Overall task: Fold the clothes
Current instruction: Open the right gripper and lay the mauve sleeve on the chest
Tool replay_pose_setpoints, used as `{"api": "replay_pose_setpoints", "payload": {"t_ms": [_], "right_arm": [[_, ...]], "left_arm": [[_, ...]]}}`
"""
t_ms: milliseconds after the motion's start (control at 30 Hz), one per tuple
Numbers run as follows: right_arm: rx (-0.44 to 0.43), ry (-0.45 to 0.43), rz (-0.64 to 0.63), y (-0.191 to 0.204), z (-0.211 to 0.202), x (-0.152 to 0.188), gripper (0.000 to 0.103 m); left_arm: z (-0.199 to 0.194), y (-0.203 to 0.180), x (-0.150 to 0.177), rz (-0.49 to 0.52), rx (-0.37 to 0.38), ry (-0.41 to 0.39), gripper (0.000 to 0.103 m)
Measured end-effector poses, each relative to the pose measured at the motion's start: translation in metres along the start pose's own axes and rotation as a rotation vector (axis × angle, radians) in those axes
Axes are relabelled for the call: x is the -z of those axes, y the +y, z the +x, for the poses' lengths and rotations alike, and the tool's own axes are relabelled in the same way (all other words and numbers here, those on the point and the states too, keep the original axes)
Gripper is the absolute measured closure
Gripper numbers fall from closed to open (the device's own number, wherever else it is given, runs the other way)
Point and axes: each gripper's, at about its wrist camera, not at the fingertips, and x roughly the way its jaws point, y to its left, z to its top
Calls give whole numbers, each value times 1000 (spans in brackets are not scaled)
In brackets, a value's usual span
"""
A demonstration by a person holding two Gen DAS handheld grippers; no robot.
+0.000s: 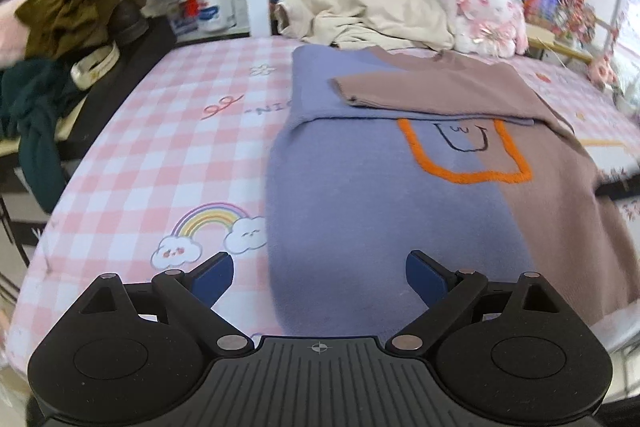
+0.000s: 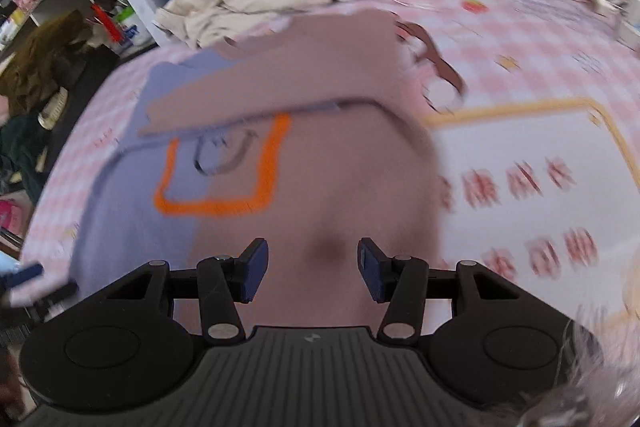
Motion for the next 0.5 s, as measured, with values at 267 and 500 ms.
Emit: {"api": "replay_pose_setpoints", "payload": {"t_ms": [267, 500], "right_arm": [[83, -9, 76, -20, -24, 50, 58], [122, 0, 146, -31, -30, 68, 62]], "left_arm": [[-2, 25, 8, -111, 55, 46, 23], [7, 40, 16, -211, 70, 117, 52]]}}
